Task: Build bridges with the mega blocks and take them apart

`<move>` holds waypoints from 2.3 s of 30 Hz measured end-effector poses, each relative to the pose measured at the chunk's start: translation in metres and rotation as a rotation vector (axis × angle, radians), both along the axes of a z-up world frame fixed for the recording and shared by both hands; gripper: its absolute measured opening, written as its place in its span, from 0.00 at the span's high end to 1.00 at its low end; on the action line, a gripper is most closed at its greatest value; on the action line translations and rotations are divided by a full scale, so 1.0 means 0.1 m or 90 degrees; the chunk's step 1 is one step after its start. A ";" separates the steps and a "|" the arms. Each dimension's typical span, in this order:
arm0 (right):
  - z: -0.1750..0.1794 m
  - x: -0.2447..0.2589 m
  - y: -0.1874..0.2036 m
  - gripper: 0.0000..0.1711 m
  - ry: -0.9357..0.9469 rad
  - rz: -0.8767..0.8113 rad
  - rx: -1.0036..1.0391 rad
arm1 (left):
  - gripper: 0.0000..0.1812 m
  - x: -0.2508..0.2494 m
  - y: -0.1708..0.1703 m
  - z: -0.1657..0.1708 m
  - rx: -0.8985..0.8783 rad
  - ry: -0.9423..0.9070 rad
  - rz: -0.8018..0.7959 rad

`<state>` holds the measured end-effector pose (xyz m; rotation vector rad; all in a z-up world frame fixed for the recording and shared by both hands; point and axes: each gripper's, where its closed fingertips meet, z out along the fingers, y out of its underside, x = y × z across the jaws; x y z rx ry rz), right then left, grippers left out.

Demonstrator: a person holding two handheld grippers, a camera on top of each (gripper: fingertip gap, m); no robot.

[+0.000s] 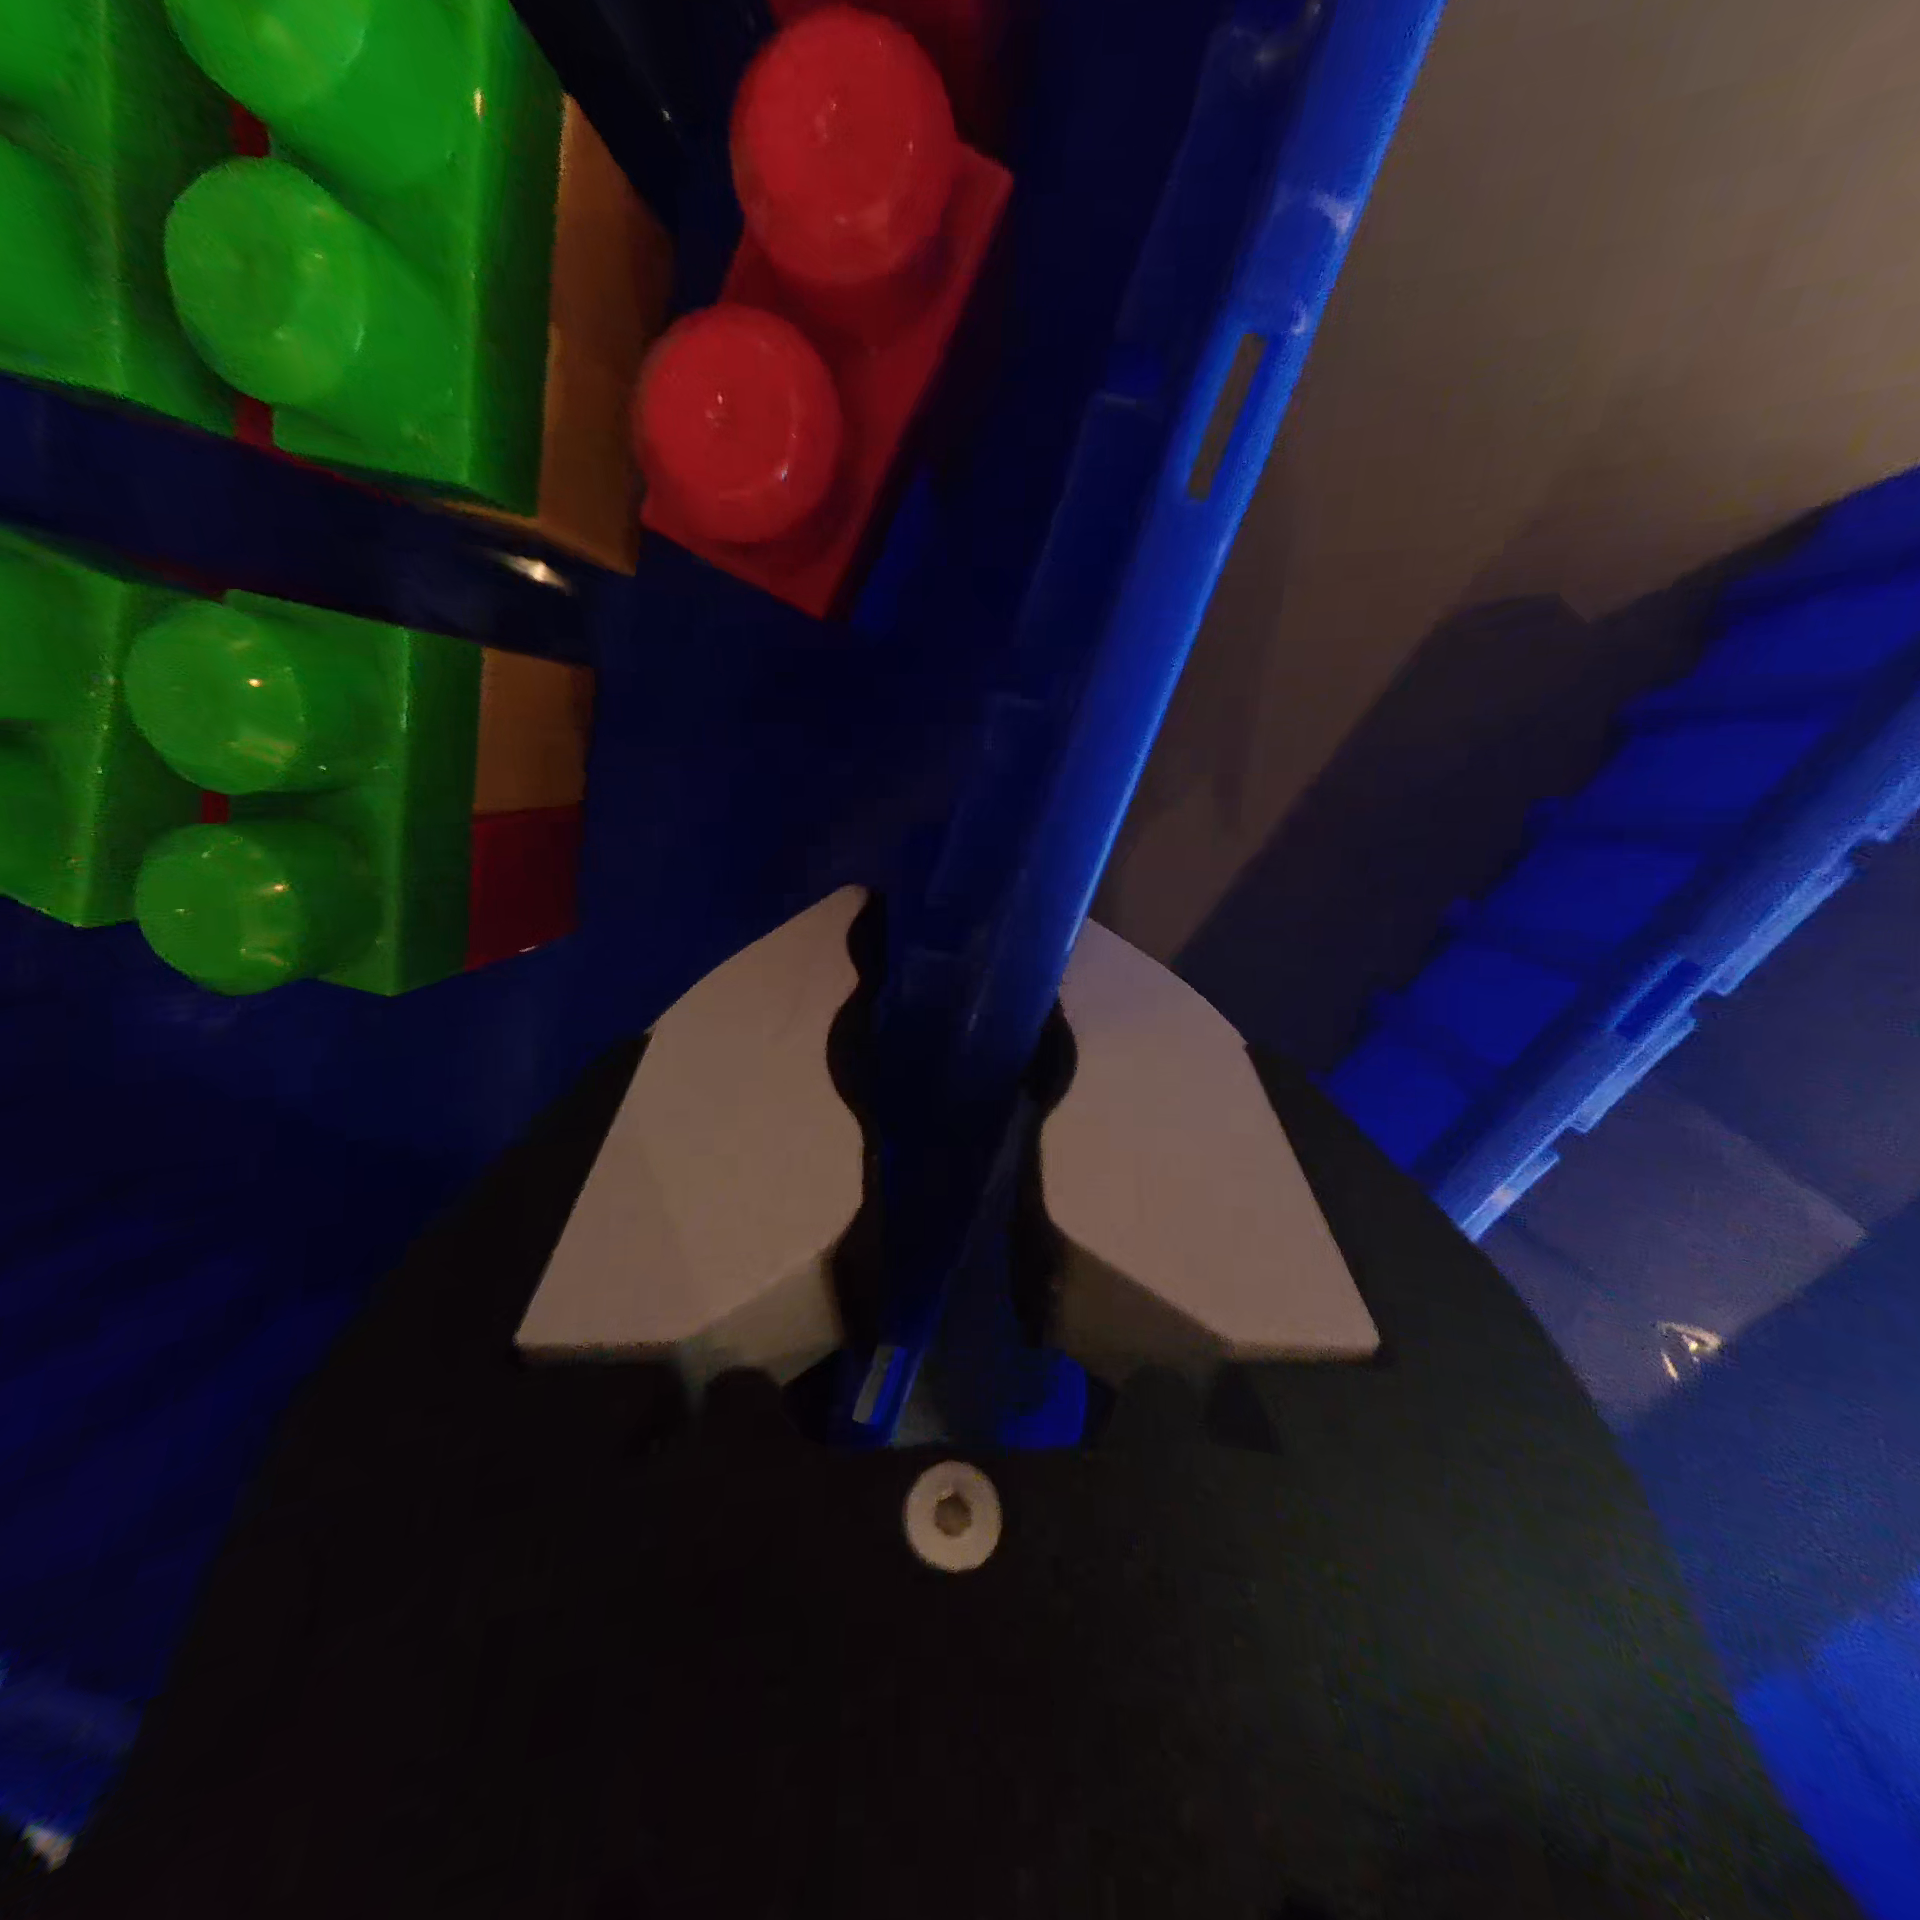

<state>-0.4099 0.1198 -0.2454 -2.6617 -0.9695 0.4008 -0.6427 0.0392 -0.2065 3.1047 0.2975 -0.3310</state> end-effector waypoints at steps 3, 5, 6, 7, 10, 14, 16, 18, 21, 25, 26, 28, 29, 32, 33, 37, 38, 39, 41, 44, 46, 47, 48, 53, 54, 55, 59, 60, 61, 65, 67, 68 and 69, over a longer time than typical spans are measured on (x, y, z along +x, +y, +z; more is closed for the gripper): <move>-0.14 0.14 0.04 0.86 -0.024 -0.025 0.013 | 0.86 0.10 0.11 -0.26 -0.008 -0.026 -0.014; -0.22 0.22 0.06 0.86 -0.035 -0.038 0.017 | 0.86 0.16 0.19 -0.37 -0.007 -0.034 -0.026; -0.25 0.26 0.06 0.86 -0.042 -0.044 0.020 | 0.86 0.19 0.23 -0.41 -0.007 -0.036 -0.032; -0.28 0.29 0.07 0.85 -0.052 -0.048 0.023 | 0.86 0.21 0.26 -0.44 -0.009 -0.035 -0.036; -0.37 0.37 0.06 0.83 -0.075 -0.051 0.019 | 0.86 0.26 0.35 -0.51 -0.016 -0.034 -0.052; -0.45 0.44 0.06 0.83 -0.083 -0.058 0.011 | 0.87 0.31 0.42 -0.58 -0.021 -0.035 -0.068; -0.44 0.45 0.08 0.82 -0.085 -0.060 0.023 | 0.86 0.32 0.44 -0.62 -0.022 -0.037 -0.068; -0.47 0.47 0.06 0.78 -0.097 -0.051 0.023 | 0.86 0.33 0.50 -0.64 -0.011 -0.035 -0.078; -0.57 0.52 -0.01 0.67 -0.151 -0.006 0.018 | 0.87 0.35 0.59 -0.68 0.002 -0.023 -0.093; -0.56 0.45 -0.04 0.57 -0.113 0.001 0.007 | 0.87 0.34 0.63 -0.69 0.028 -0.034 -0.094; -0.54 0.43 -0.05 0.54 -0.102 0.003 0.004 | 0.87 0.34 0.63 -0.68 0.039 -0.043 -0.097; -0.45 0.41 -0.04 0.49 -0.086 0.008 0.026 | 0.82 0.31 0.59 -0.61 0.058 -0.040 -0.093; -0.37 0.38 -0.03 0.48 -0.072 0.013 0.041 | 0.76 0.26 0.57 -0.56 0.065 -0.028 -0.087; -0.05 0.35 0.00 0.46 -0.027 0.025 0.097 | 0.68 0.13 0.54 -0.33 0.130 0.003 -0.078; 0.09 0.34 0.02 0.45 -0.006 0.031 0.123 | 0.66 0.09 0.54 -0.20 0.169 0.017 -0.075; 0.86 0.43 0.14 0.45 0.107 0.025 0.291 | 0.55 -0.04 0.61 0.75 0.479 0.146 -0.086; 1.08 0.50 0.17 0.45 0.141 0.015 0.337 | 0.54 -0.01 0.58 1.06 0.580 0.182 -0.098; 1.29 0.58 0.20 0.45 0.177 0.002 0.386 | 0.54 0.07 0.53 1.38 0.677 0.216 -0.117; 1.67 0.77 0.22 0.45 0.249 -0.019 0.463 | 0.53 0.25 0.34 1.91 0.841 0.293 -0.159; 2.02 1.11 0.24 0.44 0.291 -0.040 0.541 | 0.44 0.57 0.14 2.28 0.936 0.303 -0.194; 2.20 1.30 0.25 0.50 0.333 -0.038 0.590 | 0.31 0.84 0.18 2.25 0.931 0.206 -0.219; 2.30 1.39 0.25 0.55 0.370 -0.039 0.615 | 0.26 1.04 0.23 2.26 0.953 0.140 -0.247; 2.39 1.48 0.24 0.58 0.408 -0.035 0.632 | 0.31 1.24 0.26 2.30 0.990 0.080 -0.281; 2.39 1.97 0.28 0.59 0.492 -0.020 0.568 | 0.90 2.04 0.22 2.46 1.139 -0.061 -0.389; 2.32 2.11 0.32 0.59 0.476 -0.019 0.557 | 0.94 2.13 0.22 2.47 1.154 -0.072 -0.376; 2.23 2.24 0.35 0.60 0.452 -0.012 0.536 | 0.96 2.21 0.24 2.46 1.157 -0.070 -0.365; 1.57 2.84 0.47 0.43 0.286 -0.013 0.391 | 1.00 2.69 0.42 1.94 0.959 -0.160 -0.357; 1.43 2.97 0.49 0.38 0.265 -0.025 0.359 | 0.98 2.81 0.46 1.80 0.912 -0.187 -0.355; 1.29 3.10 0.52 0.39 0.243 -0.048 0.331 | 0.97 2.90 0.51 1.67 0.872 -0.196 -0.336; 0.78 3.51 0.58 0.37 0.139 -0.114 0.243 | 0.93 3.27 0.68 1.07 0.702 -0.198 -0.312; 0.58 3.59 0.58 0.39 0.121 -0.131 0.215 | 0.89 3.46 0.76 0.82 0.647 -0.194 -0.308; 0.46 3.62 0.56 0.39 0.113 -0.134 0.195 | 0.87 3.54 0.79 0.68 0.610 -0.188 -0.308; 0.35 3.63 0.54 0.40 0.101 -0.133 0.175 | 0.86 3.60 0.82 0.55 0.577 -0.180 -0.305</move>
